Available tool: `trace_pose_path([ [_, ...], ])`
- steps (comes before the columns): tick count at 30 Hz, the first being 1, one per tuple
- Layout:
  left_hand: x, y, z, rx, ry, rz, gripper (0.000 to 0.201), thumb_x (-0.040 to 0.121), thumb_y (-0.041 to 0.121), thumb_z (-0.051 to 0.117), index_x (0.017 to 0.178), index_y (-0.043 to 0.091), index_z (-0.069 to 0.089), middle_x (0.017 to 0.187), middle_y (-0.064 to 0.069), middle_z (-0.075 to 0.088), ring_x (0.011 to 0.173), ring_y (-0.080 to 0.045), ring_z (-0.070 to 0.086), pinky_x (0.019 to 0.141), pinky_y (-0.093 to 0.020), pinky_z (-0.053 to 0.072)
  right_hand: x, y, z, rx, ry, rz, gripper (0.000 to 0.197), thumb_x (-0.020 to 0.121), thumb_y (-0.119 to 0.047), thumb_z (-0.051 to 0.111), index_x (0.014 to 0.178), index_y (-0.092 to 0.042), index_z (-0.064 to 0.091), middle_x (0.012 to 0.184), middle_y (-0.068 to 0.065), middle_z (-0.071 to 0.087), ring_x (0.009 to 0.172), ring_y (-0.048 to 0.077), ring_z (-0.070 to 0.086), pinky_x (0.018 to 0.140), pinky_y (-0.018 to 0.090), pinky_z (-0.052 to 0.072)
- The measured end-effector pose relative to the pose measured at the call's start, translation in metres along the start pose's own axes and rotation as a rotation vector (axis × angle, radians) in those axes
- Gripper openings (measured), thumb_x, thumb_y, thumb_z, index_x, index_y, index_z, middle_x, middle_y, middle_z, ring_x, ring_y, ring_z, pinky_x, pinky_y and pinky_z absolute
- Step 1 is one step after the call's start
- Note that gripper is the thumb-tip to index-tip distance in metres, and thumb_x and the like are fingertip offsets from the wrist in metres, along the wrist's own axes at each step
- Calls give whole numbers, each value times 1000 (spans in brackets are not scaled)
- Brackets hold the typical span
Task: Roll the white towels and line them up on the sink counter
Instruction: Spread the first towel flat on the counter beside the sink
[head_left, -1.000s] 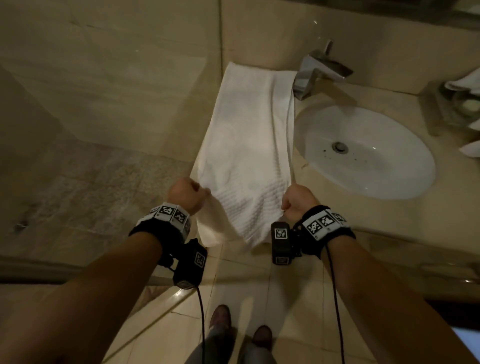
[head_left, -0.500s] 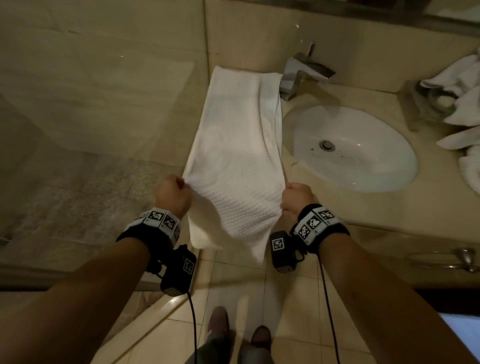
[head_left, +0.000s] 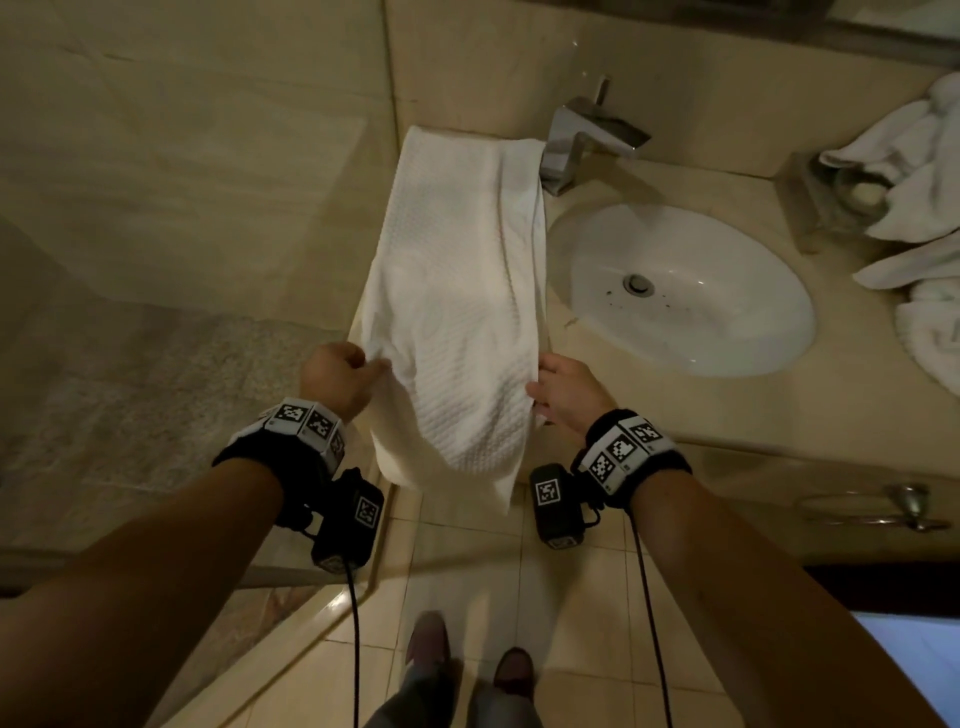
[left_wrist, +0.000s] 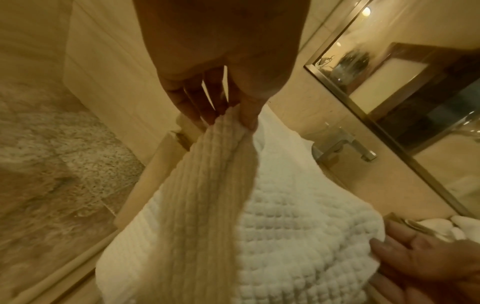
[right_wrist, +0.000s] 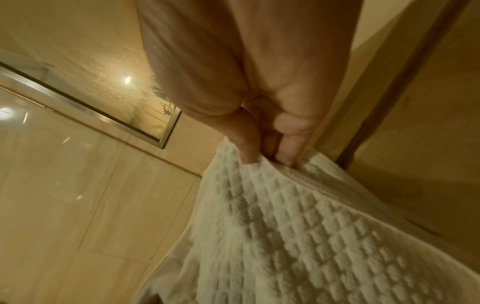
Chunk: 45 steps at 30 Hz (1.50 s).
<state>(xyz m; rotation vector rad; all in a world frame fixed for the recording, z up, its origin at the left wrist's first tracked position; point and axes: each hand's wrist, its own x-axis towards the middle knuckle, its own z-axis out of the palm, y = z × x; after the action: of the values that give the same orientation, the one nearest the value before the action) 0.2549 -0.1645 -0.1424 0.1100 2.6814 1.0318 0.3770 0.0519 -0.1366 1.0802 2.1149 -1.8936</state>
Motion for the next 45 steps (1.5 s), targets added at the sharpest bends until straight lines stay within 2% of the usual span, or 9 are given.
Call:
trace_pose_path([
  [5,-1,3,-3,-54,20,157,36,96,27,53,78,-2,65,71,-13,61,63,-24,55,58,-27,39,-3,-1,1,160,22,32,33,93,12,44,112,-10,60,102,6,66,91,22,63,77,31,56],
  [11,-1,-19,-6,47,84,-48,30,90,29,63,104,3,60,88,-7,59,86,-26,58,72,-28,40,12,-2,0,-126,258,48,16,78,-10,63,90,-3,70,89,12,69,92,35,65,81,43,55],
  [15,11,-12,-9,96,33,-83,37,87,40,63,100,5,62,91,-8,63,89,-28,60,76,-32,46,21,1,-1,-234,280,40,41,89,-35,63,89,5,69,92,21,70,86,33,66,71,31,48],
  [21,25,1,-10,205,-33,-117,31,90,30,58,101,3,66,100,-16,68,93,-33,63,73,-31,46,28,2,3,-350,339,86,41,91,-33,60,57,-14,47,62,2,51,61,20,49,55,25,35],
  [26,24,10,-7,143,146,-61,25,91,23,53,103,2,59,106,-19,63,99,-36,59,80,-37,46,34,-3,0,-446,345,189,32,94,-21,46,66,-7,49,77,8,54,73,24,51,60,24,36],
  [36,52,24,-14,306,-113,-67,49,87,24,62,121,-7,45,124,-25,52,114,-39,52,84,-36,43,46,-32,-16,-349,112,206,26,86,-19,66,66,-4,58,62,5,61,44,13,57,41,15,39],
  [39,66,35,-10,297,-148,-114,57,88,30,63,126,-6,43,130,-24,51,118,-39,51,90,-38,44,48,-29,-15,-197,85,243,25,86,-24,70,86,-1,62,74,8,60,47,15,56,48,24,43],
  [43,89,44,-2,287,-192,-141,57,88,35,63,126,-5,49,129,-23,54,117,-39,53,90,-38,45,61,-25,-17,-150,184,124,26,87,-23,68,69,-8,56,62,6,57,47,15,53,56,25,46],
  [45,101,50,2,265,-193,-142,56,90,35,61,127,-6,47,131,-24,52,118,-40,52,91,-38,45,70,-28,-18,-76,197,89,17,87,-21,69,84,-4,65,67,7,59,49,15,54,64,30,49],
])
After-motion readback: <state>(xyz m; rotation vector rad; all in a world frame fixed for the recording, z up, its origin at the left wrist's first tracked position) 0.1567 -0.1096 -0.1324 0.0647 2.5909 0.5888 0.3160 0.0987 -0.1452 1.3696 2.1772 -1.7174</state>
